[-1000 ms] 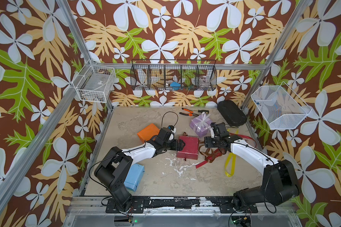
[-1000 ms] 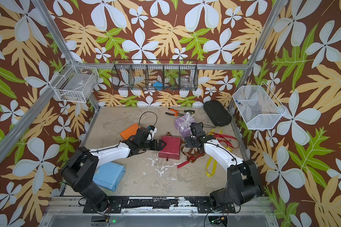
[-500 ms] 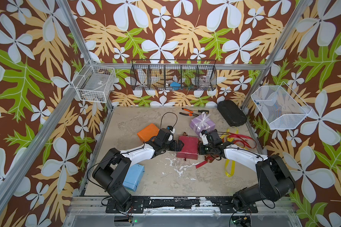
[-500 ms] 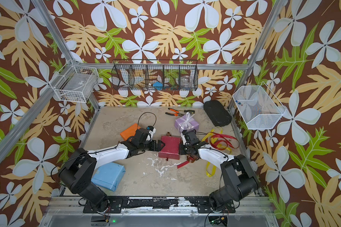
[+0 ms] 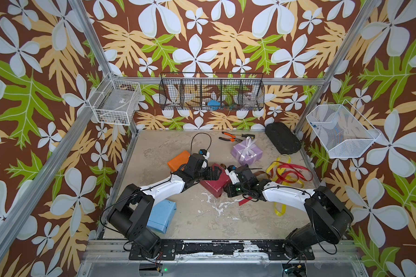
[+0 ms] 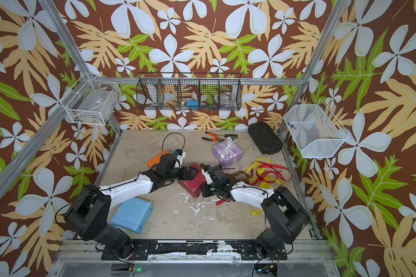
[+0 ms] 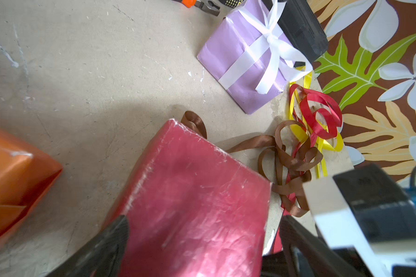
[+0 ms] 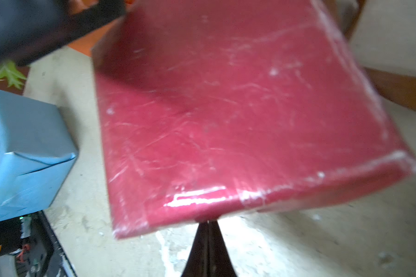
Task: Untie the ribbon bows on the gift boxes
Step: Adjust the gift box at the center of the board.
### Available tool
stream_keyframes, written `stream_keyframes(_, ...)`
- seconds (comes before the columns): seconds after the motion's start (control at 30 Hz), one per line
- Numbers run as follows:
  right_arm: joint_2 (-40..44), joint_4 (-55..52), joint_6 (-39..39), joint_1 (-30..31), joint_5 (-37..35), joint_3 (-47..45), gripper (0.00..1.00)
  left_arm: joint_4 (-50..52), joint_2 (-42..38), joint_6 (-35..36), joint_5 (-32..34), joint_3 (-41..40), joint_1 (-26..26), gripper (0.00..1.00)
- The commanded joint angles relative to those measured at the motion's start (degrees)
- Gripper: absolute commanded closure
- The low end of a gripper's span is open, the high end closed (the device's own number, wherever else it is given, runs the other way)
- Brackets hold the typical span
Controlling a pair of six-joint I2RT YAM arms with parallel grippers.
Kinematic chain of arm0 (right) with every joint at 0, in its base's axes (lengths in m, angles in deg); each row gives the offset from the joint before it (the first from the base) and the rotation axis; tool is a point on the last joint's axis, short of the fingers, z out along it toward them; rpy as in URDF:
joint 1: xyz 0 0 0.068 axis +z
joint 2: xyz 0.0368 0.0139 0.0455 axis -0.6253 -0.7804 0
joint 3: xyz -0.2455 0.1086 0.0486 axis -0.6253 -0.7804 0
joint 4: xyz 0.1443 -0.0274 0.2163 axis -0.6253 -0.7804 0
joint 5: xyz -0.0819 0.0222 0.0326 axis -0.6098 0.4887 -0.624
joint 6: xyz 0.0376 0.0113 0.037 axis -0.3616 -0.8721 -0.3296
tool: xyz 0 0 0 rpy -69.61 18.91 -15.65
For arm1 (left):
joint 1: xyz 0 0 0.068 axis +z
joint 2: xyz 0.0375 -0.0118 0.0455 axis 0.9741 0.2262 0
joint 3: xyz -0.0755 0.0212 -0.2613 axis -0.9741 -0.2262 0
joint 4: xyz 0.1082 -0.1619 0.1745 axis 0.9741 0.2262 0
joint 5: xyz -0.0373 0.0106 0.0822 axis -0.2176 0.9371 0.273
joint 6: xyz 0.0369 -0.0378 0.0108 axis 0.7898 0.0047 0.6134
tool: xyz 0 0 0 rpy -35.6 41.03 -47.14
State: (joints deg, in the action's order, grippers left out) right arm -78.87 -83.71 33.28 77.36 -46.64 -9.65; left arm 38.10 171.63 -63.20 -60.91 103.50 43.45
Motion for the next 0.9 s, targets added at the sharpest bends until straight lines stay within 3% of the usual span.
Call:
stream_keyframes(0.0, 2.45, -0.73, 1.34, 0.19, -1.03, 1.49, 0.98, 0.33, -1.21, -0.52, 1.42, -0.52, 0.16, 0.0)
stream_keyframes(0.2, 14.61, -4.98, 4.58, -2.89, -12.23, 0.19, 0.93, 1.08, -2.67, -0.69, 3.05, -2.26, 0.34, 0.0)
stream_keyframes(0.37, 10.48, -4.67, 7.38, -4.64, -18.49, 3.26, 0.92, 0.68, -5.05, -1.58, 2.46, -4.55, 0.34, 0.0)
stream_keyframes(0.67, -4.98, -4.49, 10.76, -6.81, -19.16, 10.78, 0.9, 0.68, -7.22, -1.13, -0.06, -6.92, 0.34, 0.0)
stream_keyframes(0.87, -6.19, 0.72, 10.63, -6.75, -6.58, 6.82, 0.88, 0.25, -4.11, -0.94, 0.3, -7.43, 0.34, 0.0)
